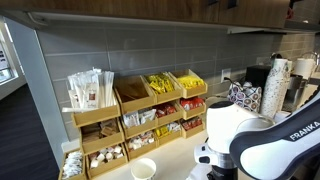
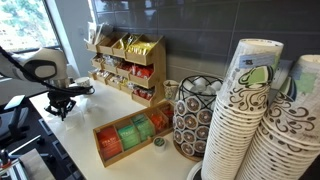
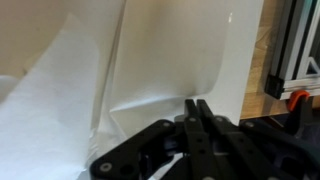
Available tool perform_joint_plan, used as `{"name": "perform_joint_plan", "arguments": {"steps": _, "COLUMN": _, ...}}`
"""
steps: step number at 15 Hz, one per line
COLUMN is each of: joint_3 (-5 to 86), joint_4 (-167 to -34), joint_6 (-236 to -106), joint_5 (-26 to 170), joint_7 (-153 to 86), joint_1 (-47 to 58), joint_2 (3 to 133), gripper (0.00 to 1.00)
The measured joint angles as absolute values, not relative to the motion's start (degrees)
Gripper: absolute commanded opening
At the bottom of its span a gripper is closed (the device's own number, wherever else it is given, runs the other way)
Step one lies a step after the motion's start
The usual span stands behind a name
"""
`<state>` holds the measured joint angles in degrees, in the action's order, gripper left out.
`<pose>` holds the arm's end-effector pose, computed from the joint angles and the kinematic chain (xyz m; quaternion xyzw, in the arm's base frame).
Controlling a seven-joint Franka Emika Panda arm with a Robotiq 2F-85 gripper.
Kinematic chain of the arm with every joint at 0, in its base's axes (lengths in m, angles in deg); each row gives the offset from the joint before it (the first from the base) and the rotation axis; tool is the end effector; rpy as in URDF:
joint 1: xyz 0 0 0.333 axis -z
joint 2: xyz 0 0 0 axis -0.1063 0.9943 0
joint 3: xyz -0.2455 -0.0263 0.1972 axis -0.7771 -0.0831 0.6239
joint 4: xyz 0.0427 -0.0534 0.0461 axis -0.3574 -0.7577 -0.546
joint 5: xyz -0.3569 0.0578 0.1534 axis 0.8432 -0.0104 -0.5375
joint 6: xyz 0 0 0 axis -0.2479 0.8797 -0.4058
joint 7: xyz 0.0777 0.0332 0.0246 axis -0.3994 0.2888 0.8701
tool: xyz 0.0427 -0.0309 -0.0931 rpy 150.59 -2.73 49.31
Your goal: Use the paper towel and tissue to clean the counter
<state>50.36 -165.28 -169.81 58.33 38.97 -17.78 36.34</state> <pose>0.3211 0.1853 0.2888 -0.7069 -0.7018 0.0519 0.0704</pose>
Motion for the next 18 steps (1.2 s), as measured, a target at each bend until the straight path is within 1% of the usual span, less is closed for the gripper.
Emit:
{"name": "perform_joint_plan", "arguments": {"steps": 6, "joint_3": 52.52, "joint_4": -164.26, "joint_6": -160.78, "joint_5": 57.64, "joint_7": 43.64, "joint_1": -18.39, "joint_2": 36.68, "gripper": 0.09}}
{"name": "perform_joint_plan", "arguments": {"steps": 8, "joint_3": 53.57, "joint_4": -163.75, "joint_6": -158.75, "joint_5": 57.43, "joint_7": 44.46, "joint_1": -18.48, "joint_2": 36.94, "gripper": 0.35}}
{"name": "perform_joint_plan", "arguments": {"steps": 11, "joint_3": 54.67, "joint_4": -163.12, "joint_6": -157.44, "joint_5": 57.55, "joint_7": 44.36, "joint_1": -18.33, "joint_2": 36.6, "gripper": 0.55}}
{"name": "perform_joint_plan", "arguments": {"steps": 12, "joint_3": 54.77, "joint_4": -162.92, "joint_6": -157.6, "joint_5": 57.55, "joint_7": 44.3, "joint_1": -18.22, "joint_2": 36.07, "gripper": 0.64}}
{"name": "perform_joint_plan", "arguments": {"steps": 13, "joint_3": 54.78, "joint_4": -162.72, "joint_6": -158.01, "joint_5": 57.55, "joint_7": 44.27, "joint_1": -18.17, "joint_2": 35.34, "gripper": 0.71}}
{"name": "perform_joint_plan", "arguments": {"steps": 17, "joint_3": 54.74, "joint_4": -162.56, "joint_6": -163.82, "joint_5": 57.33, "joint_7": 44.12, "joint_1": -18.17, "joint_2": 32.17, "gripper": 1.0}}
{"name": "perform_joint_plan", "arguments": {"steps": 18, "joint_3": 54.66, "joint_4": -162.59, "joint_6": -165.72, "joint_5": 57.22, "joint_7": 44.11, "joint_1": -18.17, "joint_2": 31.6, "gripper": 1.0}}
